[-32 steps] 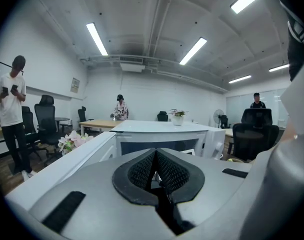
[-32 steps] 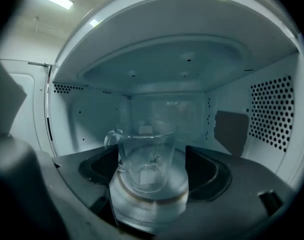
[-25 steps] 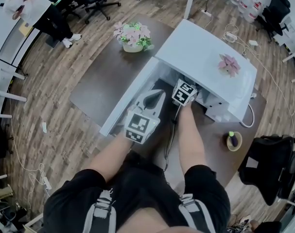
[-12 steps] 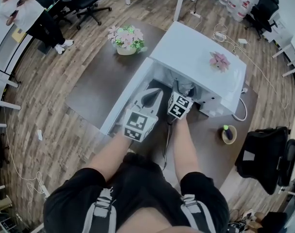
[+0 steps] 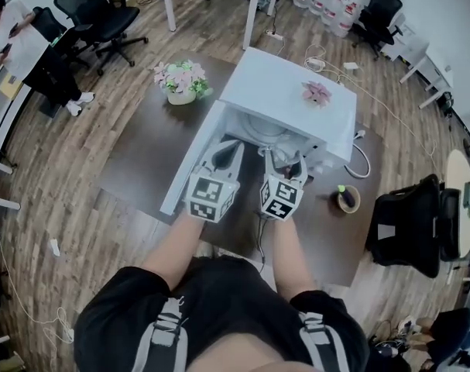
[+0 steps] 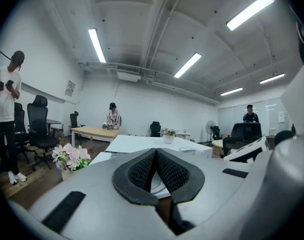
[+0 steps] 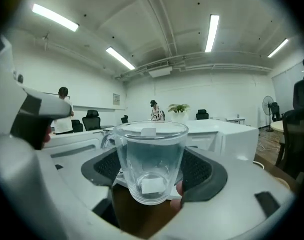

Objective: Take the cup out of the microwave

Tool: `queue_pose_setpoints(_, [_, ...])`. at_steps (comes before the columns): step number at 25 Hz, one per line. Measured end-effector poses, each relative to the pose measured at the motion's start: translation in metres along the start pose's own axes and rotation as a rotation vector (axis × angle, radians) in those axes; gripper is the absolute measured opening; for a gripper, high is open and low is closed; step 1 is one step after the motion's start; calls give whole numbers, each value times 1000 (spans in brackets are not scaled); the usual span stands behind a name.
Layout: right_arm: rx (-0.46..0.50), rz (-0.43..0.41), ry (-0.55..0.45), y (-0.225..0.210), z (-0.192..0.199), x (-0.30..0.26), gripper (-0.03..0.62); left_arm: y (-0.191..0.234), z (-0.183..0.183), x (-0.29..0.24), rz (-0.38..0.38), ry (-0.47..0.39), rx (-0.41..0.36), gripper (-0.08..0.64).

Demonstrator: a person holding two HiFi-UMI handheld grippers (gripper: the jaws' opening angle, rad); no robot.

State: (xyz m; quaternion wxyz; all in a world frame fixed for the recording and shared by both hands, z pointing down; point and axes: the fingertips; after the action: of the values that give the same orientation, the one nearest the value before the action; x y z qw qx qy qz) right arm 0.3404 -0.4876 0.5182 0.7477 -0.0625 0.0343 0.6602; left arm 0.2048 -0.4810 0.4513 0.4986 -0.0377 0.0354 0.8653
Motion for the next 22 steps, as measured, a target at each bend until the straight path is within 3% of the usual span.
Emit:
queue_pose_setpoints(10, [78,-1,-77,15,-75,47,371,-7,-21,19,57,-50,-37,-6])
queue_pose_setpoints(22, [68,12,-107,20,-83,55,371,-10,-31,25,74,-79,-79,-6])
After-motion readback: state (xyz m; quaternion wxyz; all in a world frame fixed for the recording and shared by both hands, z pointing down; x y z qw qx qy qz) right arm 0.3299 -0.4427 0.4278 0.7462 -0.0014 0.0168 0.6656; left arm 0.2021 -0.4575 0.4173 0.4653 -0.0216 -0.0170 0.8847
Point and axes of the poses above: the fingertips, and each gripper's own axes: x backward along the fingers, y to its left, z out of its underside, and after that the axes turned 13 degrees about -z, right-handed
